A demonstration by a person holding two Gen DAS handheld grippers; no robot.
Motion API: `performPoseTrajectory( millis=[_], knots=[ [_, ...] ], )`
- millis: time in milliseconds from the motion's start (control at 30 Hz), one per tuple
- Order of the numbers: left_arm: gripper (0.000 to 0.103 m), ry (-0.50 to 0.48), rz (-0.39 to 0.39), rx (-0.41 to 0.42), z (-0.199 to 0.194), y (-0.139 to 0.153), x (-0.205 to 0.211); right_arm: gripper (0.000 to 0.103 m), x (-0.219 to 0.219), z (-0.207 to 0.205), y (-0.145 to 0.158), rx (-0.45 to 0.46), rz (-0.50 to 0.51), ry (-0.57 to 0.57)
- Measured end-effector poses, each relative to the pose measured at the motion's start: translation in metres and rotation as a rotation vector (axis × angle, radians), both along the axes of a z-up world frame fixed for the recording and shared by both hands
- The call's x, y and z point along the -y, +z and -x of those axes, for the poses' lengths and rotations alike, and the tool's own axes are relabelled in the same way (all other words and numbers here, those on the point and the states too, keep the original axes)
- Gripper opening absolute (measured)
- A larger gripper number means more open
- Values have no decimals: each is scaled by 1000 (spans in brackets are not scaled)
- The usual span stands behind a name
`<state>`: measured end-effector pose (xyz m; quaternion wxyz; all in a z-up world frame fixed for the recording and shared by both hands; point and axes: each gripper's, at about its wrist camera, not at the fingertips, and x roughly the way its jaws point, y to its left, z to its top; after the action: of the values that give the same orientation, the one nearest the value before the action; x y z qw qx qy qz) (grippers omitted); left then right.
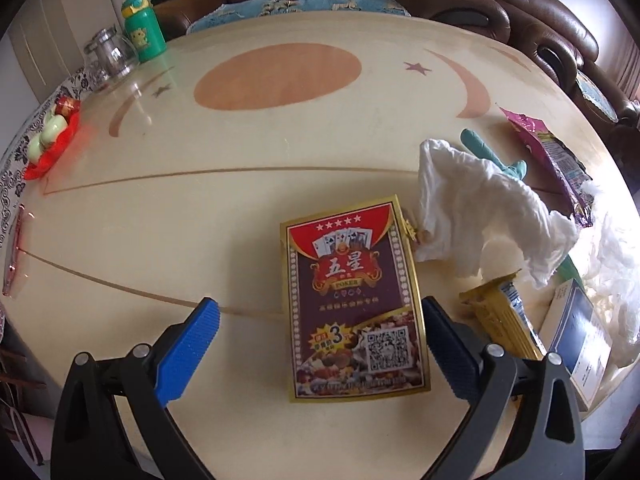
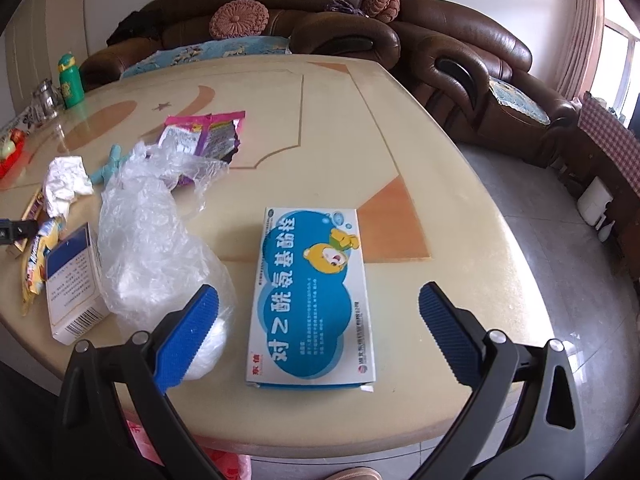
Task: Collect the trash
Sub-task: 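Reach the left tool to the red playing-card box while the right tool reaches the blue medicine box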
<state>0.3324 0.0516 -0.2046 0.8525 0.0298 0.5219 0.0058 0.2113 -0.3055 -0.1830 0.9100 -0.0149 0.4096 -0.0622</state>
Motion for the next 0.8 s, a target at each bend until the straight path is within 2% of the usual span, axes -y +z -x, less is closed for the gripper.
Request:
performPoseTrajectory(
  millis=[67, 300, 667, 767, 800],
  knots=[
    [97, -7, 0, -7, -1, -4, 1, 98, 1, -1, -1, -7, 39, -15],
    [97, -13, 22, -8, -5, -7, -2, 98, 5, -8, -12, -45, 40, -14],
    [96, -14, 48, -4, -8, -9, -3, 96, 13, -14, -21, -67, -62, 1],
    [93, -5, 50, 2, -8, -9, -2, 88, 12, -15, -22, -68, -72, 4],
    [91, 0, 51, 6, -8, -8, -2, 77, 12, -15, -21, -64, -90, 11]
  ],
)
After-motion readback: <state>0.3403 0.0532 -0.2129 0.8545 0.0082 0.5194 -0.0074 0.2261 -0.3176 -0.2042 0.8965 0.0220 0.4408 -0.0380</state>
